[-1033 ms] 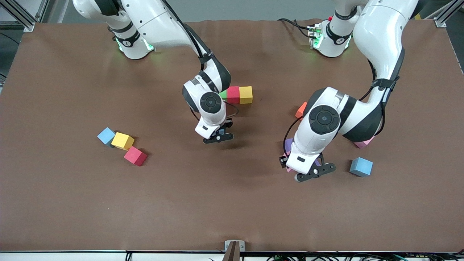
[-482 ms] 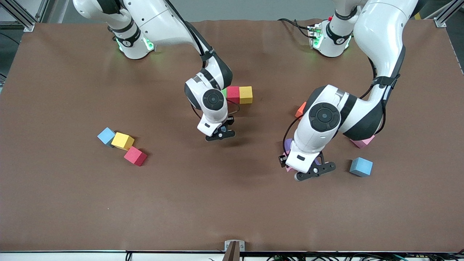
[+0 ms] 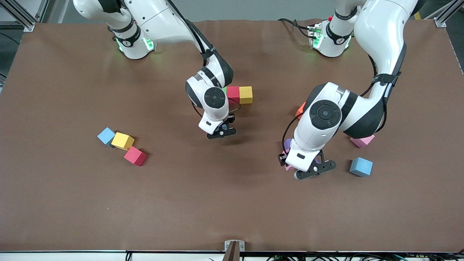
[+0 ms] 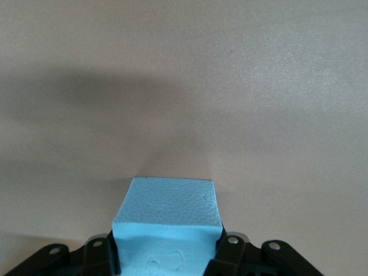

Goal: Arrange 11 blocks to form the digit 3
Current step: 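Place the blue cube below the pink cube while the left gripper carries pink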

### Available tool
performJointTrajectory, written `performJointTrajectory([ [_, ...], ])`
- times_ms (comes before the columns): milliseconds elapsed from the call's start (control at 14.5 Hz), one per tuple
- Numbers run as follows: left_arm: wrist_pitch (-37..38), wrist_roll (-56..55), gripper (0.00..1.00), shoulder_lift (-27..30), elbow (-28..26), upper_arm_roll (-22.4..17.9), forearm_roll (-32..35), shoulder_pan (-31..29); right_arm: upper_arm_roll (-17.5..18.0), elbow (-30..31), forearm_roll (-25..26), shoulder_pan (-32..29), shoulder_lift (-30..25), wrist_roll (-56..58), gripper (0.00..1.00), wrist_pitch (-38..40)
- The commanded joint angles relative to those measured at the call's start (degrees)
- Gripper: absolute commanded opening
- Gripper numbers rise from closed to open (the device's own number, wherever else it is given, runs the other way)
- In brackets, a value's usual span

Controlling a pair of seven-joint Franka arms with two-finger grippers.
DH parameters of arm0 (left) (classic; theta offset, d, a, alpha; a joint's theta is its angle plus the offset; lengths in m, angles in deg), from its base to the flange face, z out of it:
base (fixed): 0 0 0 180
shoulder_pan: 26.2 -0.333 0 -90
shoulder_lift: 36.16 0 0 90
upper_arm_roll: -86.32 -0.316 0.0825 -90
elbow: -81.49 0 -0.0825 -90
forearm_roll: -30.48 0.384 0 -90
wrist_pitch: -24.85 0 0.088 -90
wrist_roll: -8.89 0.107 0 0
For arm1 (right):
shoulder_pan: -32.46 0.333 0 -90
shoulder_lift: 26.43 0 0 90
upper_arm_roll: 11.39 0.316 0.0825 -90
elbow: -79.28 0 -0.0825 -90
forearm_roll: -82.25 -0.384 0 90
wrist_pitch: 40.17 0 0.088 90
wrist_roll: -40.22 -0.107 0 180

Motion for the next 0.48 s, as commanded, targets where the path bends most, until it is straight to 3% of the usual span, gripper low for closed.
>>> performJointTrajectory([
  [0,0.9,-0.3,0.00,1.4,-0.8,-0.2,-0.9,0.5,0.4,3.4,-1.1,0.7,-1.4,-1.1,0.30,0.1],
  [413,0.9,-0.1,0.00,1.2,-0.8,-0.3,-0.8,0.8,0.8,3.3,-2.2,0.7,-1.5,-2.4,0.31,0.8],
])
